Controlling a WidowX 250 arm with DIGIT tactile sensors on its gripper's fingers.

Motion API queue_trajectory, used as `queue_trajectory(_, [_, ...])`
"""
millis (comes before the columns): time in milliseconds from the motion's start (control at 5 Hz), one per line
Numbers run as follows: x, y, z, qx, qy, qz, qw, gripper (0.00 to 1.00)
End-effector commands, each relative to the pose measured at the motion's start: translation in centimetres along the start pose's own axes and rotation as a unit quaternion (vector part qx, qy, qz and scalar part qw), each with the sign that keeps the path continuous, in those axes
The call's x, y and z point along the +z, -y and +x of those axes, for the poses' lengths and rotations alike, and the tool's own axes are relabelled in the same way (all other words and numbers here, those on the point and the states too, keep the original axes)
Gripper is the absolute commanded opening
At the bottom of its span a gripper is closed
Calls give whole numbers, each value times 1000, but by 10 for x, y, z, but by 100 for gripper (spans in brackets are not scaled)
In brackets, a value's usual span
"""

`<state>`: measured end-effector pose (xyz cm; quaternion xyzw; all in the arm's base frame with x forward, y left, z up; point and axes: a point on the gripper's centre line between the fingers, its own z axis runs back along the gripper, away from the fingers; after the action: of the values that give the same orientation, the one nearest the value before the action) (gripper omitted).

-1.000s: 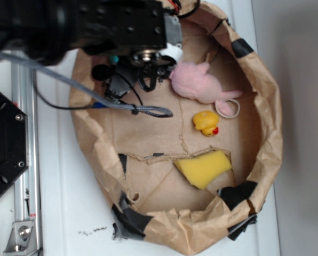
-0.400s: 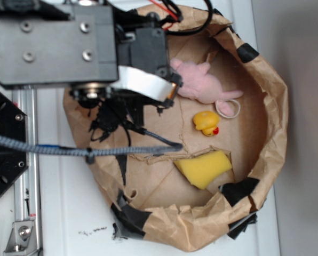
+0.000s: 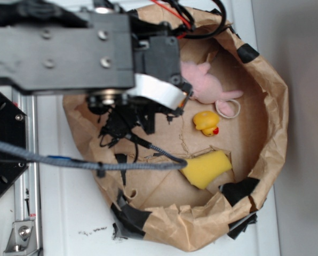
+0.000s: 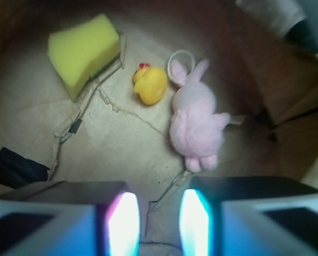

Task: Grab the green ball.

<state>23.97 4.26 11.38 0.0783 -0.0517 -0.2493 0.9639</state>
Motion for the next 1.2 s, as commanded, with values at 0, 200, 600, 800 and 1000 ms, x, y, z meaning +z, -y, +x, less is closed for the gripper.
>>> queue_trajectory(0, [-29,-2,-17,-8,-18,-26,999,100])
queue_trajectory(200, [-49,-7,-36,-29,-42,5,999,100])
queue_trajectory(600, [-57,-33,-59,-24,-46,22,998,100])
queue_trajectory(800, [-57,-47,-64,-12,-49,25,998,100])
queue_trajectory(1000, [-57,-55,-60,-4,-42,37,998,100])
